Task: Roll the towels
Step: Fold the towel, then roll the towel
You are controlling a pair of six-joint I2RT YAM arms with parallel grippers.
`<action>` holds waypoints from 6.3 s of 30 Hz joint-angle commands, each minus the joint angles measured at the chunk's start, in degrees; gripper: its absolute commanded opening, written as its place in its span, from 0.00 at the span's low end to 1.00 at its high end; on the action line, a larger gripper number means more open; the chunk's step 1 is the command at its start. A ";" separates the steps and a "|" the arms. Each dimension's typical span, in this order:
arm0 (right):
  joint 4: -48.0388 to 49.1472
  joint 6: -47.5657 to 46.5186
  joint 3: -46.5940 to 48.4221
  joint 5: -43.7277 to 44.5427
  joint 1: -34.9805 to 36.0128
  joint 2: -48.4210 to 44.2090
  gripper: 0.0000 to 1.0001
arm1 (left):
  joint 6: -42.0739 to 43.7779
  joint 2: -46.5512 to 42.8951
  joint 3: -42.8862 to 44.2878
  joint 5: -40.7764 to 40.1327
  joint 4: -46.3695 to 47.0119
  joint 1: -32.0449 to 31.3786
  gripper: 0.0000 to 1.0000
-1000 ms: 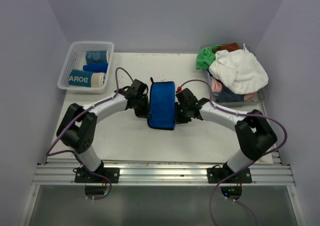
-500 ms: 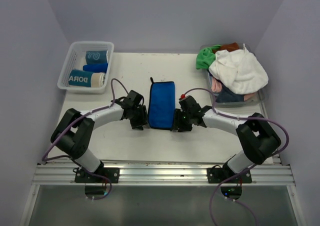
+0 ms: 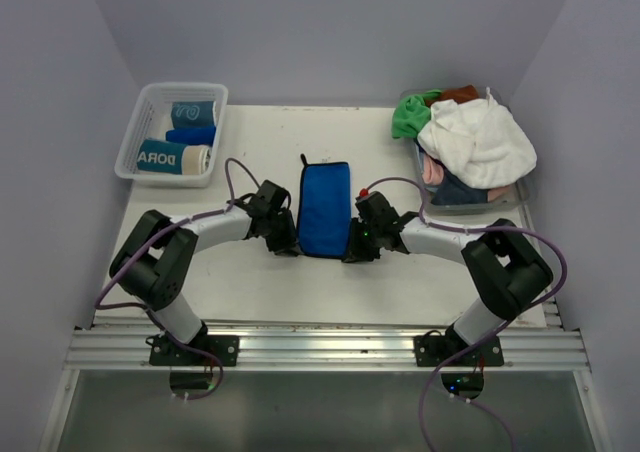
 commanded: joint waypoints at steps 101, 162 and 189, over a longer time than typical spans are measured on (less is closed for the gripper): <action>-3.41 -2.77 6.83 -1.40 -4.73 3.71 0.04 | -5.08 3.77 3.11 3.31 4.40 0.49 0.53; 0.45 -0.31 2.08 0.00 -2.27 1.42 0.42 | -5.35 1.74 0.04 -1.61 3.78 -1.01 0.45; -2.88 -0.84 4.45 2.29 -2.36 -1.74 0.00 | -6.31 0.70 1.96 -4.86 -0.35 -1.10 0.00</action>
